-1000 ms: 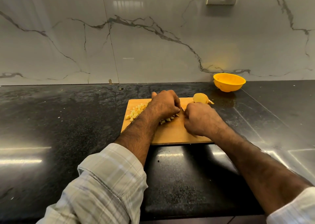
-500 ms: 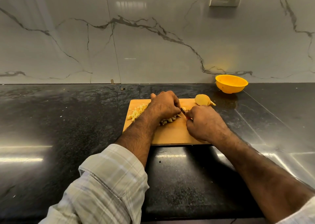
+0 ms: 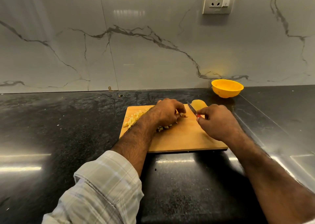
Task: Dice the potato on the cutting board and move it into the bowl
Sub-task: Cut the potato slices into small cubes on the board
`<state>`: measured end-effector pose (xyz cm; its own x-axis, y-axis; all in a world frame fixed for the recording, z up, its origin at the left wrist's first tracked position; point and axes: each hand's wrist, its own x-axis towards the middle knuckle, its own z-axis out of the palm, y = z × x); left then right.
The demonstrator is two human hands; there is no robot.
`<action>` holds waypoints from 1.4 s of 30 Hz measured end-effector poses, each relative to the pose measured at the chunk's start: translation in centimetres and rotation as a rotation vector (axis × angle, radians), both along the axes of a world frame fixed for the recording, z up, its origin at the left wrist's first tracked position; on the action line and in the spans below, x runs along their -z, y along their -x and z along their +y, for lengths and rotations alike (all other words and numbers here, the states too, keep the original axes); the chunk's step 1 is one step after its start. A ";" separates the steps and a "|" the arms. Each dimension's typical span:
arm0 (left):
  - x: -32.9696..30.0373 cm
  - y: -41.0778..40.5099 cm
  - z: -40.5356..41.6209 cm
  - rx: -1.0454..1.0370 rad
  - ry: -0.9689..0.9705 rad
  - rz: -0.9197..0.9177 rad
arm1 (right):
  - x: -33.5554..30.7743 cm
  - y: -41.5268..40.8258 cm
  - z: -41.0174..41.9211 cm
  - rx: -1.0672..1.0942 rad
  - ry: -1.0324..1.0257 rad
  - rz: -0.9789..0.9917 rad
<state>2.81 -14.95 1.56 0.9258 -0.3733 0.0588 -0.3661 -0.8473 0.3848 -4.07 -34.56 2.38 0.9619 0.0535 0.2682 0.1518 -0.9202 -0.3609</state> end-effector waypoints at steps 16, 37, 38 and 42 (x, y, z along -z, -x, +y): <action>-0.3 0.4 -0.5 -0.113 0.157 -0.059 | 0.0 0.2 1.5 0.006 0.180 0.209; -0.4 0.3 -1.7 -0.097 0.004 -0.026 | 0.4 0.0 2.1 -0.005 0.179 0.291; -0.4 0.3 -1.5 -0.097 0.016 -0.035 | 0.4 0.0 2.1 -0.002 0.172 0.296; -0.4 0.2 -0.4 -0.056 0.040 -0.035 | 0.3 0.2 2.2 -0.003 0.117 0.270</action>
